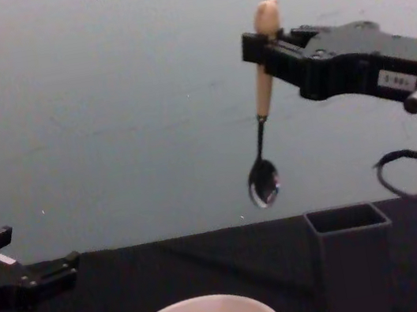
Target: Pick up the stirring spoon with one hand, stir inside the cup, then place it back in its original position.
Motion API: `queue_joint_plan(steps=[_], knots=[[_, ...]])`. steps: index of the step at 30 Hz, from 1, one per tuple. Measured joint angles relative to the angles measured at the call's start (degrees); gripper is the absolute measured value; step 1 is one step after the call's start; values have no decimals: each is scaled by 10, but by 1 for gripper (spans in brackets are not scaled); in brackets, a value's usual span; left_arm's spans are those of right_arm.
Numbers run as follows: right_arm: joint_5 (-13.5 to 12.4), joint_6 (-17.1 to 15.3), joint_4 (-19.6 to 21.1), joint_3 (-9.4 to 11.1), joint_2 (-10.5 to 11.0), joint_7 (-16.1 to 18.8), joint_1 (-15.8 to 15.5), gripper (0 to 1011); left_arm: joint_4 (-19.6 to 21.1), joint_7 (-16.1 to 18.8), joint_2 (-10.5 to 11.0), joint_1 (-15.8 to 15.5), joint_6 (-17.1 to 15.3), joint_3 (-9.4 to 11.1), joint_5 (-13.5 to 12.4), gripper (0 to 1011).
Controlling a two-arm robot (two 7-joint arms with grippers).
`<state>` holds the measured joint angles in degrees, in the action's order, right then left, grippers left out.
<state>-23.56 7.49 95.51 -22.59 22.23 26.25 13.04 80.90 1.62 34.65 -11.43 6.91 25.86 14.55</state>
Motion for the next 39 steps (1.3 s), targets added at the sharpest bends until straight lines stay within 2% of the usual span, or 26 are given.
queue_joint_plan(steps=[15,25,39], knots=[[17,-15,9,36,17,-28,-28,166,0,0,0,0,0,0,0,1001],[37,-18,1,42,13,-37,-38,166,0,0,0,0,0,0,0,1001],[44,-28,-19,42,1,-39,-53,166,0,0,0,0,0,0,0,1001]])
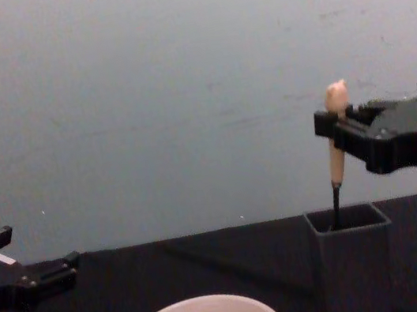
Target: Pick up the stirring spoon with one hand, stir inside the cup, then place it back in its original position.
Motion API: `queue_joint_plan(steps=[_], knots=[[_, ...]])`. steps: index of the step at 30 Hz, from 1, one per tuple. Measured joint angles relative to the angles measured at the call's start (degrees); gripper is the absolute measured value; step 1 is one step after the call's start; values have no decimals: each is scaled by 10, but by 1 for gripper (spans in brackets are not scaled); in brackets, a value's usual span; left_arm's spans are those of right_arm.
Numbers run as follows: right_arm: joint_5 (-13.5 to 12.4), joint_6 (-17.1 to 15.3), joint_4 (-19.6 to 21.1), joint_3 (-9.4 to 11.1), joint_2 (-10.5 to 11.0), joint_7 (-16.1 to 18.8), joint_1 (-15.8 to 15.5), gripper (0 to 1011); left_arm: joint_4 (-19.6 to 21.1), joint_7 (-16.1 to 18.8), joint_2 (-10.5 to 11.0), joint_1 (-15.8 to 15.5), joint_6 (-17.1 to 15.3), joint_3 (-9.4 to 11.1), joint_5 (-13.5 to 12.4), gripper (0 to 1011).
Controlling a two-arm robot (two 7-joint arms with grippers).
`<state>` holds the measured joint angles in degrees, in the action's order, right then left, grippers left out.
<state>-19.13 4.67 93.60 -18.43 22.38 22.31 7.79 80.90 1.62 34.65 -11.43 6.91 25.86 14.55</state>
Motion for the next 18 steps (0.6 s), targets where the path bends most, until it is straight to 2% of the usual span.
queue_joint_plan(steps=[18], knots=[[11,-8,-36,-9,-12,-2,-15,166,0,0,0,0,0,0,0,1001]])
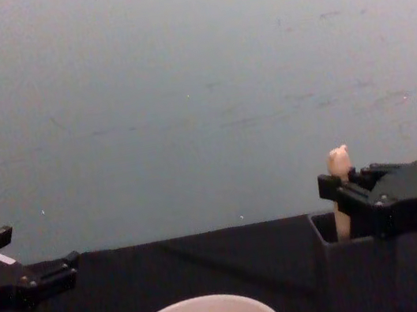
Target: Pick up the stirring spoon with one hand, stir inside the cup, then place it back in its original position.
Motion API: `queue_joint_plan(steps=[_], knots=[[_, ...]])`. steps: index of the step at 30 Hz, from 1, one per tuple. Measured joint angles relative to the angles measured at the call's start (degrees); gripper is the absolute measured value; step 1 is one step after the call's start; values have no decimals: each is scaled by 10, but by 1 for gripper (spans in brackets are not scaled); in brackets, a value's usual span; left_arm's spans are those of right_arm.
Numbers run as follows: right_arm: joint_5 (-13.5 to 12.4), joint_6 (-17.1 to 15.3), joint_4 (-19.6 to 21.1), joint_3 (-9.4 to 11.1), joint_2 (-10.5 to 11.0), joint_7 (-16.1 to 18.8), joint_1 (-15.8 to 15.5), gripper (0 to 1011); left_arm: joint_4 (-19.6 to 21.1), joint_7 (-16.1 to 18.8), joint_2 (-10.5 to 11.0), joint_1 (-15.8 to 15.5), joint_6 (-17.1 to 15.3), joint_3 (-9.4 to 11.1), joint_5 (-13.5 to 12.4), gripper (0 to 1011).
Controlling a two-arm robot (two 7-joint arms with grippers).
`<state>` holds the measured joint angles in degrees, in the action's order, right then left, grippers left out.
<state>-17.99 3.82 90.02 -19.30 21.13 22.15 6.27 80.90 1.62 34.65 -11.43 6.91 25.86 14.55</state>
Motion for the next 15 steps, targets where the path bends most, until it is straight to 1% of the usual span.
queue_joint_plan(steps=[11,15], knots=[[6,-8,-6,-1,-4,-3,-3,166,0,0,0,0,0,0,0,1001],[12,-11,-6,-1,-6,-9,-4,166,0,0,0,0,0,0,0,1001]])
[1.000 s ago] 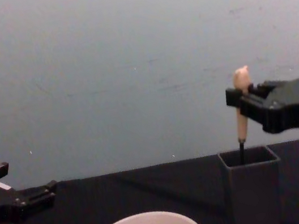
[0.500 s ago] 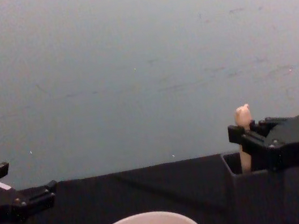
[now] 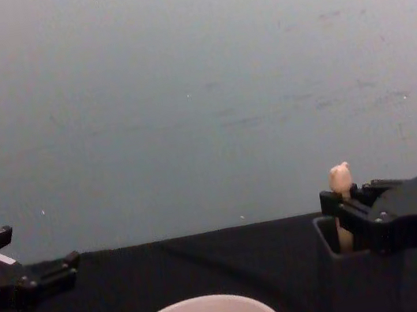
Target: Pick up the stirring spoon with one hand, stir inside the cup, then place it back in its original position.
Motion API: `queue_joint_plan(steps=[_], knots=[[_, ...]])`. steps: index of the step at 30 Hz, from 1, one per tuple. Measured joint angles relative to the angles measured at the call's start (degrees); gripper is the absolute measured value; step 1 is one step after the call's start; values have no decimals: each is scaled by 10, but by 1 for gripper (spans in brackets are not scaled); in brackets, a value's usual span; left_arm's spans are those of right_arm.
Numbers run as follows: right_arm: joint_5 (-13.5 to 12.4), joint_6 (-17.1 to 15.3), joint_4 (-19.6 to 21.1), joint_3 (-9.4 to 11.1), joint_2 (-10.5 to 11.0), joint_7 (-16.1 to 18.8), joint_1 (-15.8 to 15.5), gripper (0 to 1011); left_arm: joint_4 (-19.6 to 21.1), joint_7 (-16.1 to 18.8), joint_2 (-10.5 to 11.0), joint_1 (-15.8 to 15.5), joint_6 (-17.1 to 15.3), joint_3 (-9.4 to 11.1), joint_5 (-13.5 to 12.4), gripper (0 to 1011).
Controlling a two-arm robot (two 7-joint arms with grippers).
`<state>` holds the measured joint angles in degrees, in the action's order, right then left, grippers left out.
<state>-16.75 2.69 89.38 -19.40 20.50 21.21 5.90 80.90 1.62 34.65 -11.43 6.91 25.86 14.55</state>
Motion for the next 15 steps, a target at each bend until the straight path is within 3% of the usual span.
queue_joint_plan(steps=[13,15], knots=[[-1,1,0,0,1,1,0,171,0,0,0,0,0,0,0,1001],[-2,1,0,0,1,1,0,223,0,0,0,0,0,0,0,1001]])
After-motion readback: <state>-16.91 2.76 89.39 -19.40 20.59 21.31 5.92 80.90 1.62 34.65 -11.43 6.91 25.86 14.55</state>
